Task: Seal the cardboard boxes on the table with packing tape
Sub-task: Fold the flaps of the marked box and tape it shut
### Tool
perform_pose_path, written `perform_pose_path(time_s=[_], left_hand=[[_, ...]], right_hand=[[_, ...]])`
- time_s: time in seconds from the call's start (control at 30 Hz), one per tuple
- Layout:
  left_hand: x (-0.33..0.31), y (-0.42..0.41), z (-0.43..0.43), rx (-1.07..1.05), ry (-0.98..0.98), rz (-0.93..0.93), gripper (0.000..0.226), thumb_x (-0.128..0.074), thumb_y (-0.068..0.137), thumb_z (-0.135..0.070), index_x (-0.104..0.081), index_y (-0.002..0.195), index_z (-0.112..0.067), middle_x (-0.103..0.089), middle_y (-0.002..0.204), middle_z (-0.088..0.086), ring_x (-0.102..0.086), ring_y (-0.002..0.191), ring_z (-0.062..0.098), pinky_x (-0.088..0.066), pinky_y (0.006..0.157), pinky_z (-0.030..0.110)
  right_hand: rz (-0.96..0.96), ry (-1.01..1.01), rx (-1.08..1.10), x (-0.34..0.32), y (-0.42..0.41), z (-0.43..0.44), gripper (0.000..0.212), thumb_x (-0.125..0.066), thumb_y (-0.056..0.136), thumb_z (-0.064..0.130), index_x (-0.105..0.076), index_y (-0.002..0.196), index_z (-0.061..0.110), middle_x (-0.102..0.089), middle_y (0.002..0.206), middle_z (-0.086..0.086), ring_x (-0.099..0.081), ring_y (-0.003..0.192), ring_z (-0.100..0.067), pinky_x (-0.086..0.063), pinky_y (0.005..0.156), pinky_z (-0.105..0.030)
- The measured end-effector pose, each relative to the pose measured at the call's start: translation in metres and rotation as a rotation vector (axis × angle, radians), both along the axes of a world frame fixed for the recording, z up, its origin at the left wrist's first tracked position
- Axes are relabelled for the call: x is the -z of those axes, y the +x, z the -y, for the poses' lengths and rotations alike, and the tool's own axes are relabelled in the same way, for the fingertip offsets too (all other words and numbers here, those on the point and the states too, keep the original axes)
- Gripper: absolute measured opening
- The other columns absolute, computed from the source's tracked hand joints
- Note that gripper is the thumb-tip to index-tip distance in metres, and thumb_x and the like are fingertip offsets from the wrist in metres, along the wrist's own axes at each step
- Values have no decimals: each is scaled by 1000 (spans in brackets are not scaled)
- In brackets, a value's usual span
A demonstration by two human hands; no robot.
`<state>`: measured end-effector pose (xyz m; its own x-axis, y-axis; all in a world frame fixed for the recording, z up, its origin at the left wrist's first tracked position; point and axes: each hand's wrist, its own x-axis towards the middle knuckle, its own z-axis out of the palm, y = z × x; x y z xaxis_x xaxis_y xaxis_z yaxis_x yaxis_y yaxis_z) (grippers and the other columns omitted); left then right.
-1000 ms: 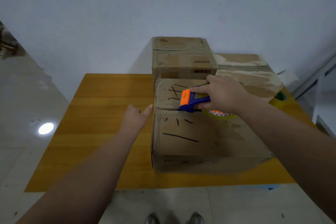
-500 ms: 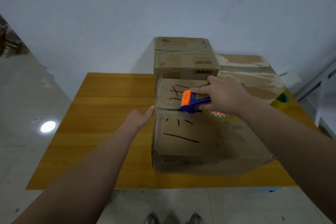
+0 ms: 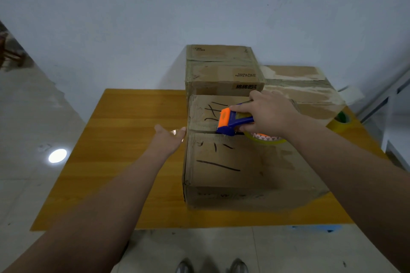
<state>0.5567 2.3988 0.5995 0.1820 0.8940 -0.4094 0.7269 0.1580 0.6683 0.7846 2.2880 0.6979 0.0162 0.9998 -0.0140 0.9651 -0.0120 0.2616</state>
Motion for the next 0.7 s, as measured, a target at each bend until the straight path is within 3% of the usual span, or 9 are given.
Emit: perform_pose_path(time_s=[0.1, 0.17, 0.23, 0.3, 0.33, 0.43, 0.57, 0.63, 0.7], left_hand=[[4, -10, 0, -25, -1, -49, 98, -51, 86, -60, -3, 149, -2, -20, 152, 20, -27, 137, 36, -32, 104, 45], [0, -15, 0, -61, 164, -84, 80, -48, 91, -54, -20, 147, -4, -29, 148, 19, -31, 134, 33, -34, 102, 45], [-8, -13, 0, -82, 231, 133, 53, -43, 98, -41, -41, 138, -6, -48, 136, 14, -47, 121, 27, -42, 95, 39], [-19, -5, 10, -49, 40, 406, 45, -39, 99, -42, -54, 126, -9, -58, 127, 10, -56, 106, 20, -47, 88, 34], [-22, 0, 16, 6, -75, 439, 49, -37, 98, -48, -55, 124, -11, -57, 128, 9, -56, 108, 19, -47, 90, 35], [-15, 13, 27, 140, -232, 320, 79, -31, 88, -69, -31, 146, -14, -36, 149, 7, -35, 134, 26, -29, 110, 47], [-6, 15, 32, 132, -252, 362, 112, -50, 67, -79, -2, 151, -23, -20, 156, 6, -27, 139, 28, -28, 111, 48], [-3, 14, 30, 308, -3, 237, 127, -54, 54, -83, 10, 149, -29, 3, 159, -1, -6, 144, 24, -14, 115, 49], [0, 15, 19, 621, 346, 0, 128, -45, 50, -91, 12, 148, -32, 21, 152, -11, 16, 142, 16, 6, 111, 44]], right_hand=[[-4, 2, 5, -1, -1, 0, 66, -49, 83, 68, -29, 142, 49, -49, 114, -4, -47, 101, -22, -27, 75, -32], [-9, 6, 5, 0, -1, 0, 65, -49, 83, 68, -29, 142, 49, -48, 113, -4, -47, 101, -22, -27, 75, -32], [-9, 8, 4, 0, 0, 1, 66, -49, 83, 68, -28, 143, 49, -48, 113, -4, -47, 101, -21, -27, 75, -32], [-8, 9, 2, -1, 0, 2, 66, -49, 84, 67, -28, 143, 48, -48, 114, -4, -46, 101, -21, -26, 75, -32], [-9, 9, 0, -1, 1, 2, 66, -49, 84, 67, -27, 143, 48, -48, 115, -4, -46, 101, -21, -26, 75, -32], [-17, 3, -4, -2, 1, 3, 66, -49, 84, 67, -27, 143, 48, -47, 115, -4, -46, 102, -21, -26, 75, -31], [-28, -9, -14, -5, 1, 3, 66, -48, 83, 69, -27, 143, 49, -48, 114, -4, -47, 100, -21, -26, 74, -30], [-41, -22, -19, -7, 3, 3, 67, -48, 83, 69, -27, 143, 49, -48, 114, -4, -46, 99, -20, -27, 74, -30], [-48, -31, -29, -10, 5, 3, 67, -48, 83, 68, -27, 144, 48, -47, 115, -4, -45, 98, -20, -28, 74, -30]])
